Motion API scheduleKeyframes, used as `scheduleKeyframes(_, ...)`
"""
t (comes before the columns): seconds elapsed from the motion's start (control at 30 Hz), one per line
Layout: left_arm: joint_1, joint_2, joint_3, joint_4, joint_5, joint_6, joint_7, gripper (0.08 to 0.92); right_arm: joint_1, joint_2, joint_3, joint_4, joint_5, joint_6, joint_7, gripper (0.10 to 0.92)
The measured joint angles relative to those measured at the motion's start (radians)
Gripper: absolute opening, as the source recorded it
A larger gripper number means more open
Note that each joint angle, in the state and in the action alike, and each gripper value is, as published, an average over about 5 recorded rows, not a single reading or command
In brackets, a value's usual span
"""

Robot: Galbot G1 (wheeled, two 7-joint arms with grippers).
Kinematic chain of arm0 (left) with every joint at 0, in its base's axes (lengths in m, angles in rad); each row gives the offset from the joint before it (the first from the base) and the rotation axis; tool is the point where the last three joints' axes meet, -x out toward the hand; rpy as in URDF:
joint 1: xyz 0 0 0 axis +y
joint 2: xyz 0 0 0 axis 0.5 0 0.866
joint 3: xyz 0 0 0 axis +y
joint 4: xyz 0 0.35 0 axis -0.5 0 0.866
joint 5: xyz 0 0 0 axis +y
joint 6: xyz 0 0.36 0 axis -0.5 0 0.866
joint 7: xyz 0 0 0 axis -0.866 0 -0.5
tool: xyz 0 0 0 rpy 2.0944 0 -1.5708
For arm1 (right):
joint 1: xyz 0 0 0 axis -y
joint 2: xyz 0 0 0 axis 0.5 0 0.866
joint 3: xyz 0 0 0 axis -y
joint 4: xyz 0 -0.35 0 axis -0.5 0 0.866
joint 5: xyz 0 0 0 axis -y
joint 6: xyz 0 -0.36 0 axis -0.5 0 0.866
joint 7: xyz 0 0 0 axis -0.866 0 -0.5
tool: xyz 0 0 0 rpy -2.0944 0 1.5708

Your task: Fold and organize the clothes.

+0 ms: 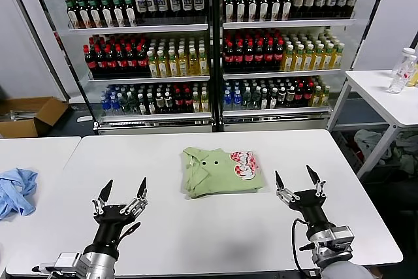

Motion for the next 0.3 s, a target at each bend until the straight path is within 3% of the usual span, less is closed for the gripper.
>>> scheduleKeyframes(0.3, 0.013, -0.001, 0.004, 0.001, 0.019, -0.027, 0.012, 0.823, -0.023, 0.012, 0.004, 0.030, -0.013, 0.007, -0.008, 0.823)
